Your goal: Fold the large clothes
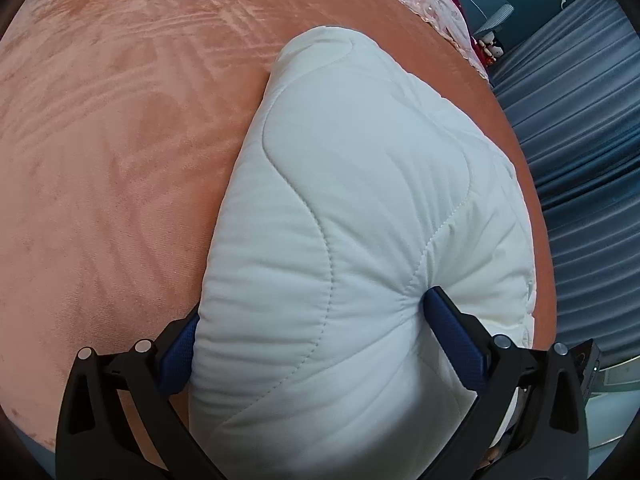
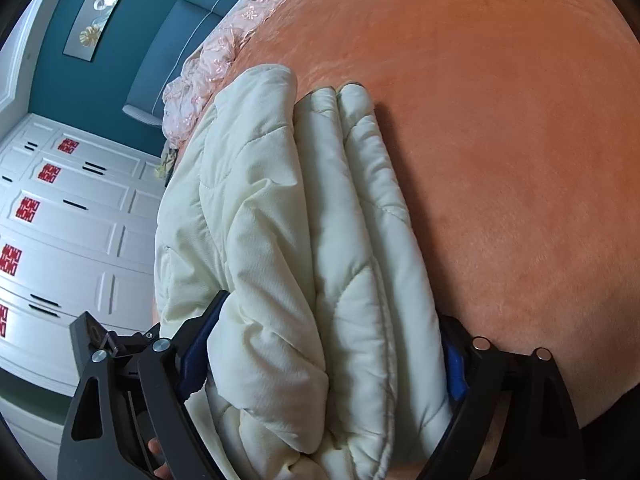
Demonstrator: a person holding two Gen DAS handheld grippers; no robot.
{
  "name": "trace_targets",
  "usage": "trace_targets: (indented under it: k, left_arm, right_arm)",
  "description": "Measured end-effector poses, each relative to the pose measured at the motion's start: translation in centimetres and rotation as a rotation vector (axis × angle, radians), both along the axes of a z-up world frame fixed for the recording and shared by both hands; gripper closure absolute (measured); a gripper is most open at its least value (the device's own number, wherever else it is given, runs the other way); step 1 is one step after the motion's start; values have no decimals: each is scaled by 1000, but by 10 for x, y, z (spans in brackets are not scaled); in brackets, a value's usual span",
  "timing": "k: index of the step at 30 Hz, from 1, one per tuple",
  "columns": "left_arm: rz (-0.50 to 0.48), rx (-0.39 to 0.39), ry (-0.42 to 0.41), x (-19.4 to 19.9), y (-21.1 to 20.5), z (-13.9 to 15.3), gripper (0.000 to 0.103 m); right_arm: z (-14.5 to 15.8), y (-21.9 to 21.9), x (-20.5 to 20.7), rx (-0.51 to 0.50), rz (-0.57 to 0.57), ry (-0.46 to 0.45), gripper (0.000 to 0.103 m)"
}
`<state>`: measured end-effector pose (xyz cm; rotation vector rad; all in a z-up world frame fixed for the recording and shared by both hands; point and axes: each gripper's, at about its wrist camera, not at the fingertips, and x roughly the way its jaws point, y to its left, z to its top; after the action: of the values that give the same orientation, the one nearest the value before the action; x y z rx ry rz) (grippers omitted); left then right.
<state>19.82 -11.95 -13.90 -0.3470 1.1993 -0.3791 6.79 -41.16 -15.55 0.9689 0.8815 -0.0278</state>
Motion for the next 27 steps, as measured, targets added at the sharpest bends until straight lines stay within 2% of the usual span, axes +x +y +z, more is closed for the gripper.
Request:
trace_targets:
  k: [3, 4, 7, 8, 11, 15, 18, 22, 27]
  left_arm:
    - [-25, 64, -50, -5, -10, 16, 14]
    - [-36, 84, -72, -8, -13, 24, 21]
    - [-76, 132, -132, -14, -21, 46, 36]
    - [-90, 144, -152, -16, -21, 55, 41]
    - [-115, 165, -230, -19, -20, 84, 47]
    - [-117, 169, -338, -24, -12, 125, 48]
    - [-103, 161, -408, -25, 0, 152, 47]
    - [-84, 166, -487, -17, 18, 175, 47]
    - [-37, 139, -532, 6, 56, 183, 47]
  right_arm:
    - [17, 6, 0, -71, 16, -6, 50]
    - [25, 10, 0, -109, 24, -8, 57]
    - [49, 21, -1, -209, 34, -17, 64]
    - [57, 26, -1, -236, 33, -23, 64]
    - [83, 36, -3, -300, 32, -62, 66]
    - [118, 52, 0, -360, 41, -137, 66]
    - [137, 61, 8, -368, 50, -195, 66]
    - [157, 80, 31, -387, 77, -254, 66]
    - [170, 114, 67, -419, 121, -302, 66]
